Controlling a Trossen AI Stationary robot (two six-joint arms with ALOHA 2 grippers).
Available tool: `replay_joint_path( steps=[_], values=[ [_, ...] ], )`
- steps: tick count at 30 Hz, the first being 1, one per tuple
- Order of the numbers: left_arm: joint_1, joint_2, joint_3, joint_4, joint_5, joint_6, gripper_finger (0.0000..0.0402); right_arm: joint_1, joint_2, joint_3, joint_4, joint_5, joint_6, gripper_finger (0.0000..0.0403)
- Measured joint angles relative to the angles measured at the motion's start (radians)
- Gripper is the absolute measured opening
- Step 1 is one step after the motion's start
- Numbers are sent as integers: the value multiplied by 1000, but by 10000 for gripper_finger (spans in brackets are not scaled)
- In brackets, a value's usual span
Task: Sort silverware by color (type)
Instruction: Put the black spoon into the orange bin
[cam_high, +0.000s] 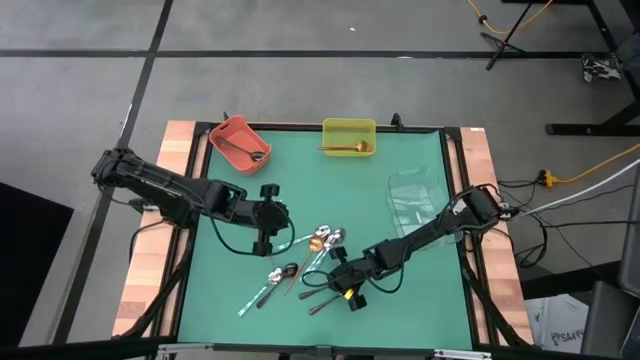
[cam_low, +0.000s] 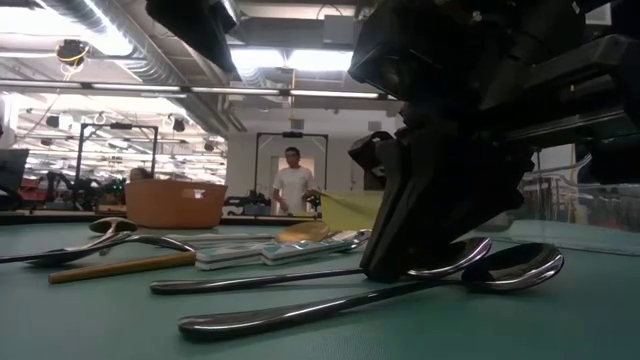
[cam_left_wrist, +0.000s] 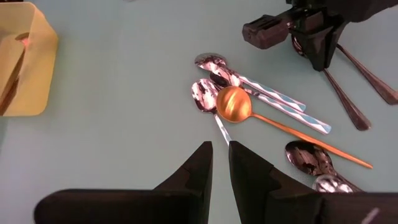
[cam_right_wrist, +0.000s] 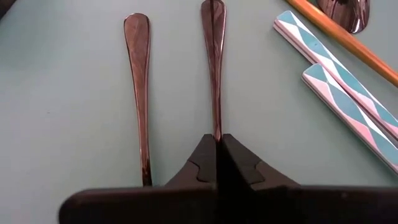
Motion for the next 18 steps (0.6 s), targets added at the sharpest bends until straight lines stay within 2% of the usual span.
replay_joint_path(
  steps=[10, 18],
  values=[
    [-65, -170, 0, -70, -18, -43, 47, 0, -2, 0, 5, 8, 0, 0],
    [-150, -300, 0, -260, -153, -219, 47, 0, -3, 0, 6, 10, 0, 0]
  ],
)
